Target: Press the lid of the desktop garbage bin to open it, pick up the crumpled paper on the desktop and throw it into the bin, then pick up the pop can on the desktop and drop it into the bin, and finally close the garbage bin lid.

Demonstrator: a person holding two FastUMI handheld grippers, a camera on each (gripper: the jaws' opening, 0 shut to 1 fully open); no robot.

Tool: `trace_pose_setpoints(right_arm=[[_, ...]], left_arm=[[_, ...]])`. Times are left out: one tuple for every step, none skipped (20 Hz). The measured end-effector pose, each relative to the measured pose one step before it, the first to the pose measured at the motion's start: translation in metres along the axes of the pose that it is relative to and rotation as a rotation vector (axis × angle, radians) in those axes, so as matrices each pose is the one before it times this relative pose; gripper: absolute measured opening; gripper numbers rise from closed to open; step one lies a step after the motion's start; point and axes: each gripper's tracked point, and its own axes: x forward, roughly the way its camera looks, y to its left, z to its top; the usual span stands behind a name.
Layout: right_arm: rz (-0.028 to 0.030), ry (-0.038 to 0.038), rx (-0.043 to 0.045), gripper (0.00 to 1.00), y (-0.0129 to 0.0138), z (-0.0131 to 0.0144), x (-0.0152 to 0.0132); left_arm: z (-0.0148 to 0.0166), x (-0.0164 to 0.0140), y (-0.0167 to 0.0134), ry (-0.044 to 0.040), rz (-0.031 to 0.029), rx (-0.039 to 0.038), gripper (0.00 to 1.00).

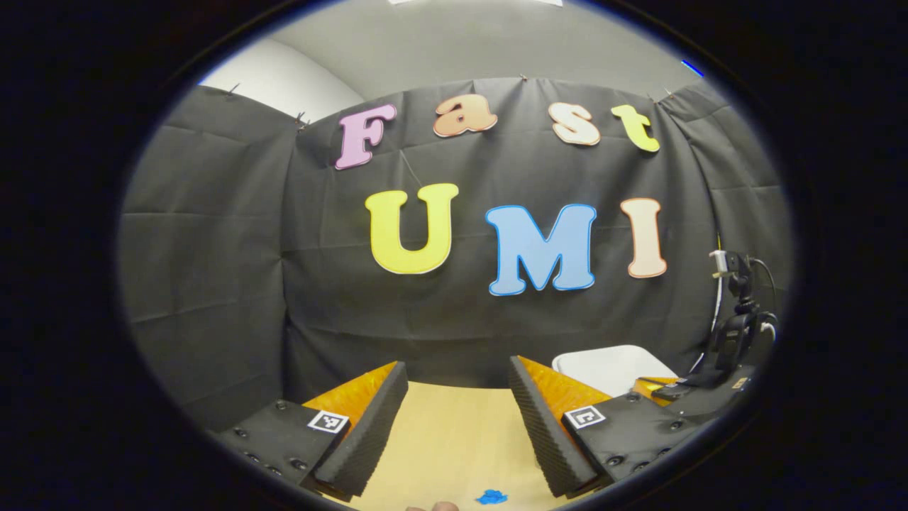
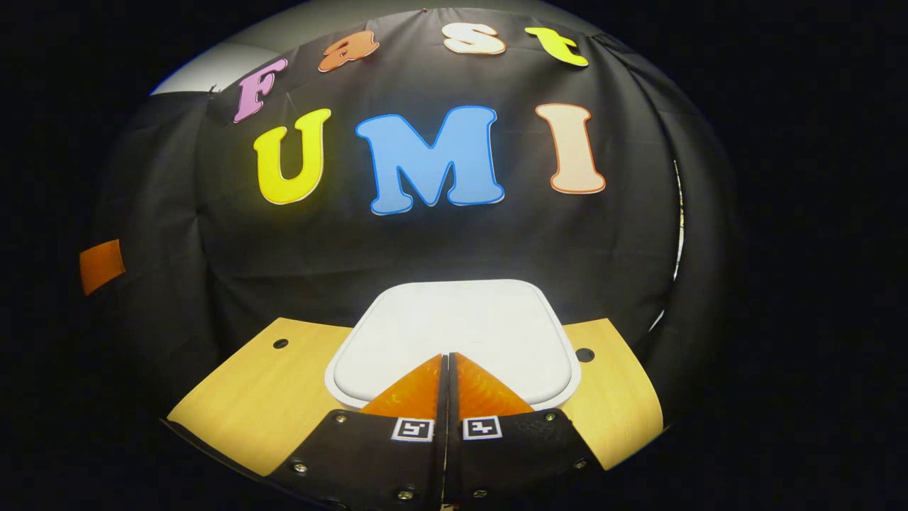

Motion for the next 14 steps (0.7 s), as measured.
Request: trace_pose_setpoints(right_arm=[[-0.00281,0.00443,-0.00603,0.01,-0.00095,-0.00047,0.00034],[-0.00283,0.00234,-0.00414,0.01,0.00047,-0.00041,-0.00021],[-0.00129,0.00349,-0.00494,0.01,-0.00042,-0.00035,-0.00022],[-0.00053,0.0022,-0.00436,0.01,0.00103,-0.00159,-0.00041],[0.00041,0.00174,-0.00196,0.01,0.00011,-0.00039,0.00071],[-0.00026,0.00792,-0.00451,0.01,-0.00045,-0.00108,-0.00063],[-0.00258,0.00066,-0.00633,0.01,0.00049,-0.00078,0.00111],[-0.00342,0.00226,-0.01145,0.01,0.00079,-0.00076,-0.00051],[-0.00273,0.0019,-0.00909,0.01,0.00076,0.00065,0.00028],[-0.00191,0.00166,0.00041,0.01,-0.00111,0.00068,-0.00063],[0.005,-0.00672,0.00991,0.01,-0.00059,0.00362,-0.00086],[0.00615,-0.02679,0.01521,0.01,-0.00033,0.00513,-0.00156],[0.00514,0.00101,0.0198,0.0,-0.00005,0.00172,-0.00166],[0.00528,-0.00881,0.02564,0.01,-0.00007,0.00359,-0.00182]], left_arm=[[-0.00004,0.00059,-0.00181,0.00161,-0.00129,-0.00123,0.95],[-0.00091,0.00164,-0.00134,0.0044,-0.00271,-0.00182,0.97],[-0.00158,0.00018,-0.00146,0.00388,-0.00257,-0.00345,0.97],[0.00005,0.00035,-0.00138,0.00206,-0.00375,-0.00523,0.97],[-0.0017,0.00007,-0.00103,0.00182,-0.00051,-0.00487,0.97],[-0.00104,0.00026,0.0006,0.00222,0.00062,-0.00385,0.97],[-0.0006,0.00075,0.00033,0.00282,-0.00099,-0.00261,0.95],[-0.00021,0.00057,-0.00044,0.00204,-0.00036,-0.00156,0.97],[0.00024,-0.00006,0.00075,-0.0002,0.00103,-0.00079,0.97],[-0.00031,-0.00025,0.00039,-0.00028,0.00088,0.00042,0.97],[-0.00027,0.00004,-0.00013,-0.00032,-0.00018,0.00065,0.97],[0.00004,0.0001,-0.00059,0.00225,-0.00244,0.00086,0.97],[-0.00126,-0.00024,-0.00006,0.00209,-0.00273,0.00138,0.97],[-0.00077,0.00045,-0.00019,0.00158,-0.00165,0.00034,0.96]])
